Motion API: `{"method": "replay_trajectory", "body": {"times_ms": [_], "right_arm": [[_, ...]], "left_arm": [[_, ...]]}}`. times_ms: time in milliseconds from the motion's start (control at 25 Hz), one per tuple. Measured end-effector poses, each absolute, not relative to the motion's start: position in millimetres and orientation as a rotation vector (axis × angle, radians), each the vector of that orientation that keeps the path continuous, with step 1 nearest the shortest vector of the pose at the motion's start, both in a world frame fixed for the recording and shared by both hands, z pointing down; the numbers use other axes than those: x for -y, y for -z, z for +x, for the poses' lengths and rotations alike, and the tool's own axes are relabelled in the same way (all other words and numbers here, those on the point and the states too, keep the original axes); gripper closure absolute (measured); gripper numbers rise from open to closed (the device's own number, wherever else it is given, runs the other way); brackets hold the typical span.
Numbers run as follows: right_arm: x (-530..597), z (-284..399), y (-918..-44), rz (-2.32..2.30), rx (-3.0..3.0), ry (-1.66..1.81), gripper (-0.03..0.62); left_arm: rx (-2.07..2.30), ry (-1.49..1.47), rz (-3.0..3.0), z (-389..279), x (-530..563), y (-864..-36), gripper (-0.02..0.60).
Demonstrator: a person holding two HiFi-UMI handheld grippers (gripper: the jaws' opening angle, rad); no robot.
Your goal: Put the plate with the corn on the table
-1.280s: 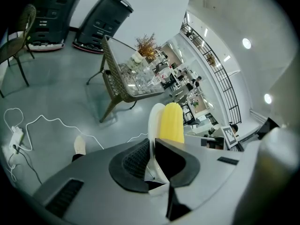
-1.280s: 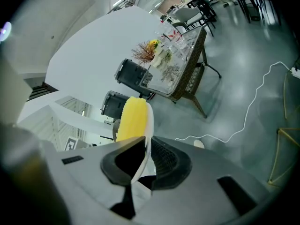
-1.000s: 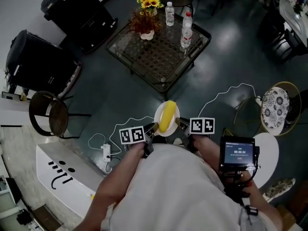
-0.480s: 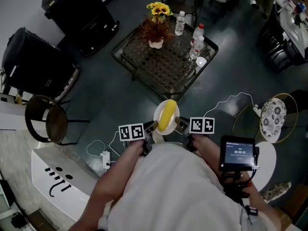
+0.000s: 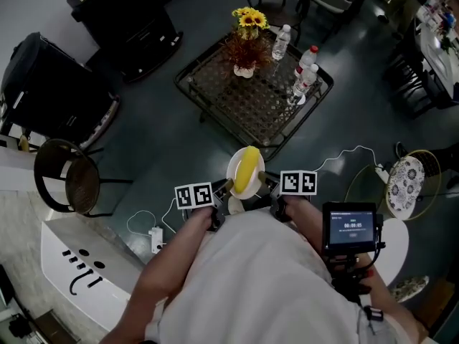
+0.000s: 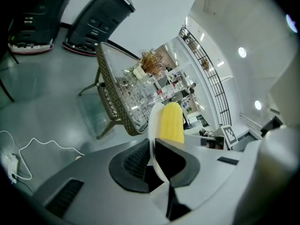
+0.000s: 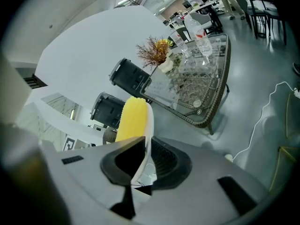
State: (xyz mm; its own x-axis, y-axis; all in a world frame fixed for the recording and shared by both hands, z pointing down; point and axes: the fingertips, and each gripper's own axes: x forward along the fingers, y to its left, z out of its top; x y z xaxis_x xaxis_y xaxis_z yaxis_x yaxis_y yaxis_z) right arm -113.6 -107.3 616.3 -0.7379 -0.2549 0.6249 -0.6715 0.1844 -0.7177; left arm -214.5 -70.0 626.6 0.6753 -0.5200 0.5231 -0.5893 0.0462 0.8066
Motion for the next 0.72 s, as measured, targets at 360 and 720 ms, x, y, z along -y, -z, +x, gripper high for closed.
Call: {"method": "replay_trajectory", "body": {"times_ms": [360,720], "right_arm": [[121.9,-135.0,-616.0,0.819,2.11,-1.542,0.546],[162.3,-150.1,-622.0,0.735,2.123,-1.523,0.546]], "left_arm": [[0.974,-0.02,1.58,-234.1,81.3,-628.3,0.54],[1.031,0.003,1.547,-246.8,115.3,-631.6,0.541]]}}
